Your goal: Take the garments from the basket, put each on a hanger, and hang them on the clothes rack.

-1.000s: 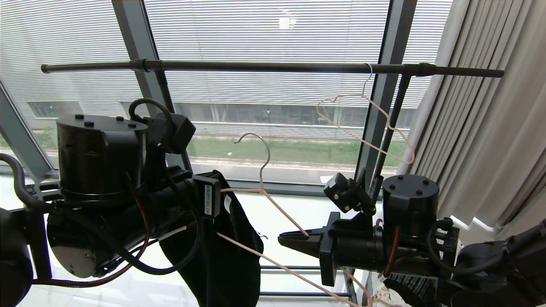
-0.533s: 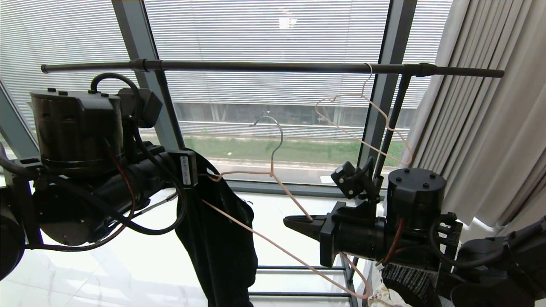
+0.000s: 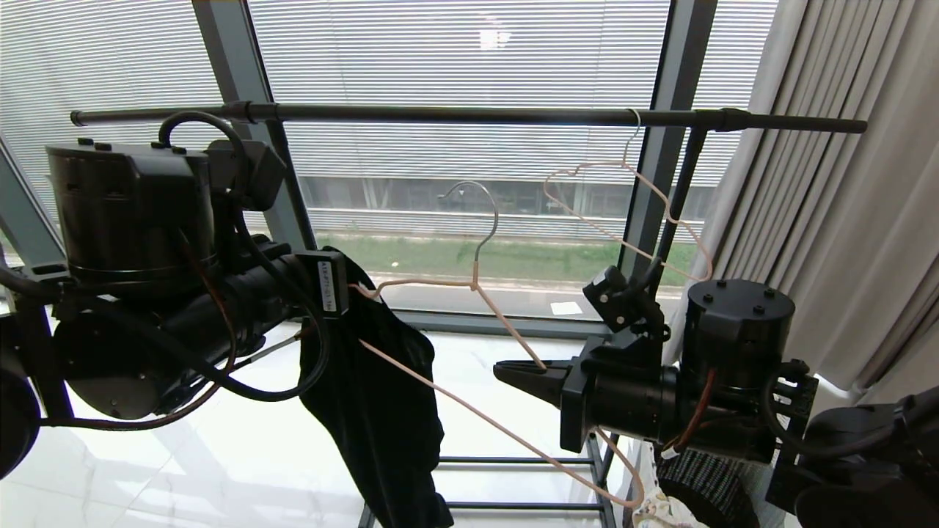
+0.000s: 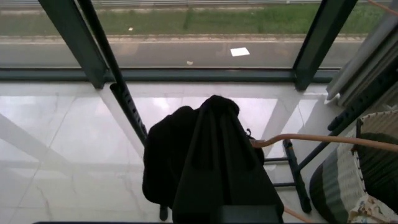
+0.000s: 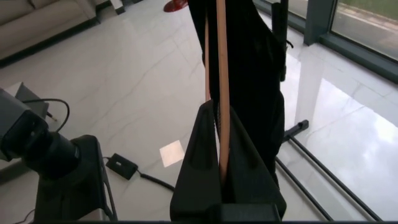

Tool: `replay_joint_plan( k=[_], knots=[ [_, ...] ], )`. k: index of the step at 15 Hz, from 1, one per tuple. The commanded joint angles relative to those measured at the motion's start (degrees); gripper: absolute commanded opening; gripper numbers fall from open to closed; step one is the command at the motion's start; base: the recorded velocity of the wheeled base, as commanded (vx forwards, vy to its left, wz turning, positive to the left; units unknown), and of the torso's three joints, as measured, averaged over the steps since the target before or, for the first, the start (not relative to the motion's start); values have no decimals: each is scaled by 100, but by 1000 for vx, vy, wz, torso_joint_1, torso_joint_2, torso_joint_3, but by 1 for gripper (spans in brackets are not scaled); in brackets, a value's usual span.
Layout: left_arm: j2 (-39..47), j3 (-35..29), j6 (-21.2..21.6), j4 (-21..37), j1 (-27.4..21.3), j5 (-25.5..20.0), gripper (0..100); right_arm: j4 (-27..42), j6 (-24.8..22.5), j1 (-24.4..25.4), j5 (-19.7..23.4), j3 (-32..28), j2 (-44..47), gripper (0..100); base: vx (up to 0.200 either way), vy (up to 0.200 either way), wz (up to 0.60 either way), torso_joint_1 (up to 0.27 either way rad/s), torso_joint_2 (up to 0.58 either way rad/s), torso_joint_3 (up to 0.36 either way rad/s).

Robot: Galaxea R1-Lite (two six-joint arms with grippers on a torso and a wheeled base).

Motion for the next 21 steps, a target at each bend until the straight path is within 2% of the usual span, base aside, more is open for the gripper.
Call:
replay_joint_plan(
  k=[1, 5, 9, 13, 17, 19, 21],
  knots=[
    [31, -60, -11, -4, -238, 3, 0, -2, -8, 113, 11, -66, 103, 0, 0, 0, 0, 0, 0, 0],
    [92, -218, -46, -4, -536, 12, 0, -2, 10, 157, 11, -523, 490, 0, 0, 0, 0, 0, 0, 0],
    [83, -341, -116, 5, -607, 21, 0, -2, 89, 236, -6, -997, 903, 0, 0, 0, 0, 0, 0, 0],
    [66, -745, -143, 401, -870, 21, 0, -2, 238, 289, -50, -1586, 1343, 0, 0, 0, 0, 0, 0, 0],
    [66, -807, -151, 462, -967, 21, 0, -2, 265, 289, -191, -1718, 1466, 0, 0, 0, 0, 0, 0, 0],
    [4, -728, -55, 471, -950, 82, 0, -2, 265, 271, -402, -1718, 1466, 0, 0, 0, 0, 0, 0, 0],
    [-84, -596, 288, 515, -950, 320, 0, -151, 265, 254, -569, -1727, 1466, 0, 0, 0, 0, 0, 0, 0]
  ],
)
